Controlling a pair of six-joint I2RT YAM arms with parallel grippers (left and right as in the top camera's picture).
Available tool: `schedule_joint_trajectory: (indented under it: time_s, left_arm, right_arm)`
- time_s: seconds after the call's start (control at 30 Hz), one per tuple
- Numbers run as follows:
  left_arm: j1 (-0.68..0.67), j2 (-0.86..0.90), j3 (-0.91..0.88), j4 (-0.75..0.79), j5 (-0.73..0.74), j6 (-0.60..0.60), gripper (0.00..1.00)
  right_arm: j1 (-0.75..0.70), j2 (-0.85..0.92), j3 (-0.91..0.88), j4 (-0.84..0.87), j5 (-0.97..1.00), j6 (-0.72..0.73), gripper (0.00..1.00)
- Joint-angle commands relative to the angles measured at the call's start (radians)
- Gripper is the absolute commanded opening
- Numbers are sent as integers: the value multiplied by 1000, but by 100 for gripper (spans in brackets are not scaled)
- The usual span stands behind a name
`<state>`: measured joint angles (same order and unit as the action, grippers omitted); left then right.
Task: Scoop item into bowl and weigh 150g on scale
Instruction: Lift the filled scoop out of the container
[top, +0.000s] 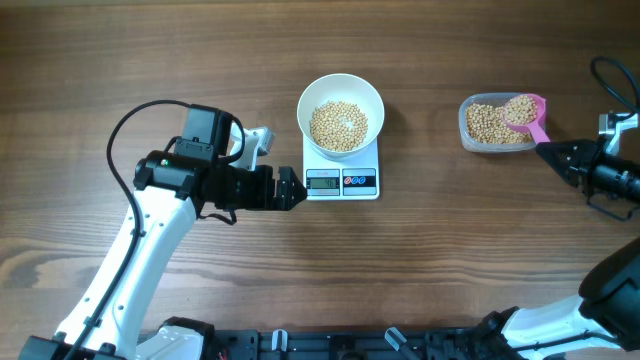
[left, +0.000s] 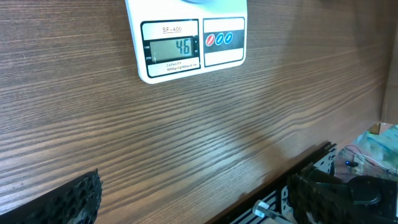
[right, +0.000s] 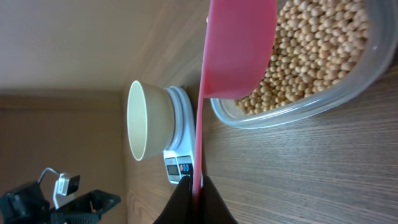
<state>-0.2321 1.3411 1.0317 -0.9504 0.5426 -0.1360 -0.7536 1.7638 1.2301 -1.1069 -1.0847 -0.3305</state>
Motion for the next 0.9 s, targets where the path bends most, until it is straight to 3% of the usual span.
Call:
schedule_joint_trajectory:
  time_s: [0.0, 0.53, 0.87]
  left_arm:
    - [-1, 2, 0, -1, -10, -2, 100]
    - [-1, 2, 0, -1, -10, -2, 100]
    - [-1, 2, 0, -1, -10, -2, 100]
  right_arm:
    - [-3, 15, -8, -12, -70, -62, 4]
    - [-3, 15, -8, -16, -69, -75, 4]
    - [-3, 15, -8, -46, -231, -93, 4]
